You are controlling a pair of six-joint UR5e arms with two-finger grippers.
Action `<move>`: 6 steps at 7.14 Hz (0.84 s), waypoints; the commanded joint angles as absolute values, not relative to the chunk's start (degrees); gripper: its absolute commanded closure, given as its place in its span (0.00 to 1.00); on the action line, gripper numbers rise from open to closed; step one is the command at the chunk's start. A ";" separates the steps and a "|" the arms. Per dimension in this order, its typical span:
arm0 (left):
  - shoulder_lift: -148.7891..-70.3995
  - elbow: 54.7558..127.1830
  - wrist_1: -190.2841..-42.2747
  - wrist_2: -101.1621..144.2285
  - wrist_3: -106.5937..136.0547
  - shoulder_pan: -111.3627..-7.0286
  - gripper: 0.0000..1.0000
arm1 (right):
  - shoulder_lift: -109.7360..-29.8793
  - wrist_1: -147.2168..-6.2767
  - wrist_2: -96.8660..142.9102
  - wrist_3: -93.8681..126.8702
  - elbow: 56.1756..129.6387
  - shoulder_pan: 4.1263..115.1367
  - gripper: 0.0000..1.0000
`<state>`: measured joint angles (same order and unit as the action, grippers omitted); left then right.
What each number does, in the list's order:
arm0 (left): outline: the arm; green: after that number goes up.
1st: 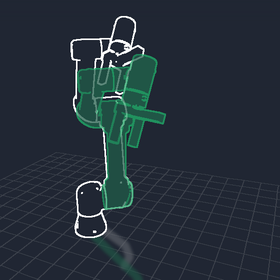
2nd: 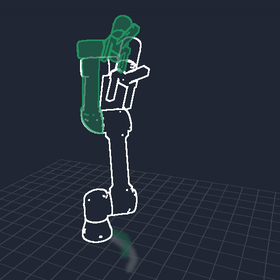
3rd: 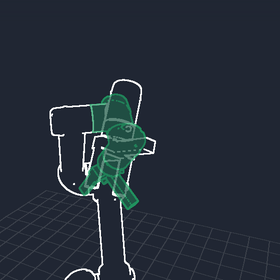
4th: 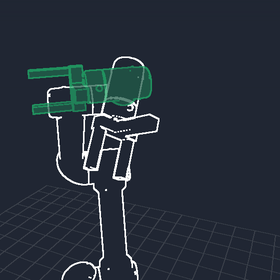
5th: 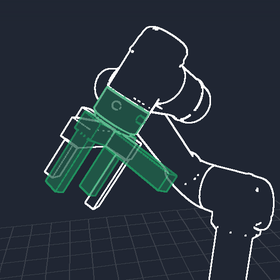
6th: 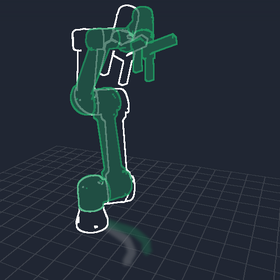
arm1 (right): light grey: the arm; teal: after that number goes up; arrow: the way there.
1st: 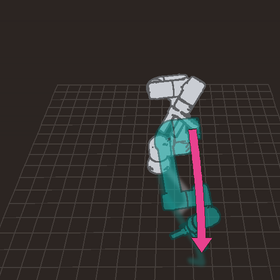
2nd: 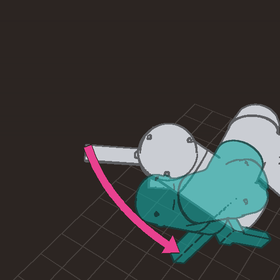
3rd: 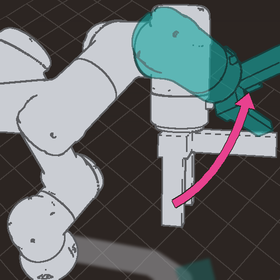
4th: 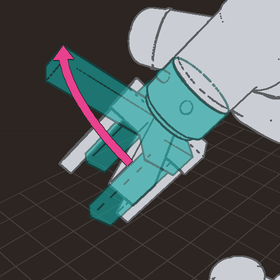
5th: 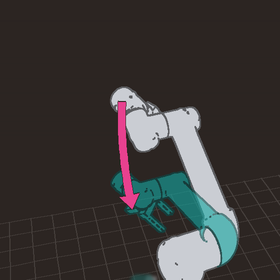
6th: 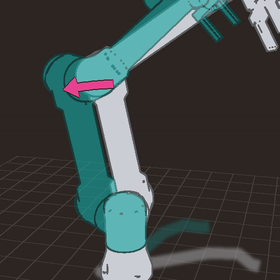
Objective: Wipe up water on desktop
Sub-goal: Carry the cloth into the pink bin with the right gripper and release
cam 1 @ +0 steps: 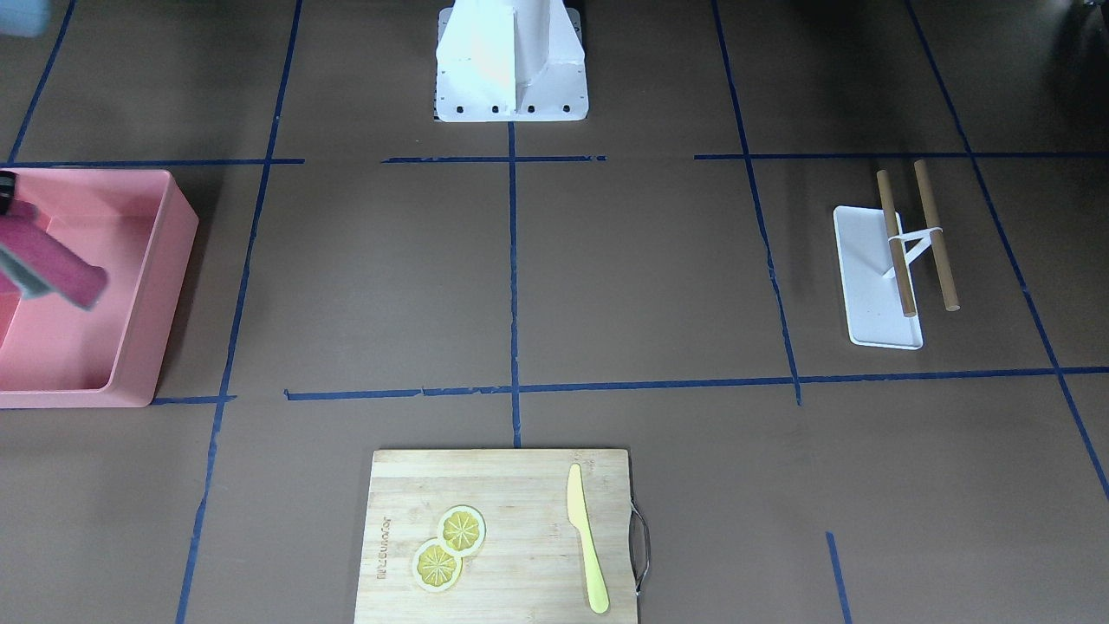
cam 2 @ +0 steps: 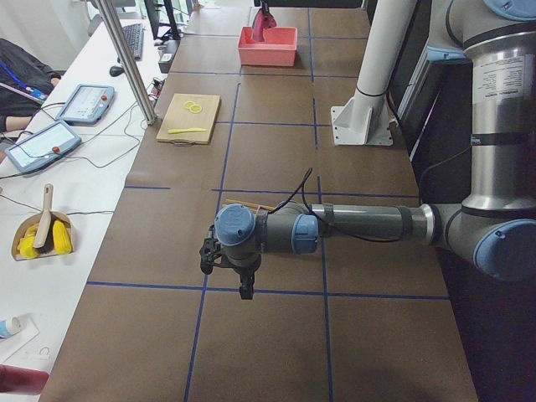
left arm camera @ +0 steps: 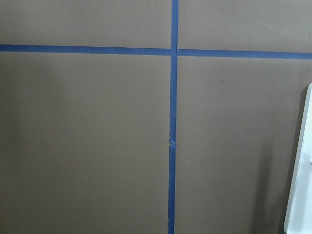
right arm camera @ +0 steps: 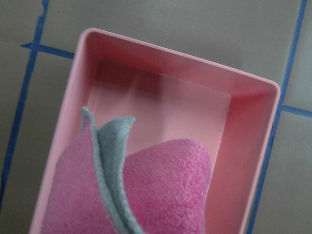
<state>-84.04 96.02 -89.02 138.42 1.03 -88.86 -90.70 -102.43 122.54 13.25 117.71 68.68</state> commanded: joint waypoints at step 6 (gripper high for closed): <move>-84.20 96.07 -88.95 138.08 0.88 -88.86 0.00 | -93.34 -99.49 125.86 10.21 112.25 74.26 0.00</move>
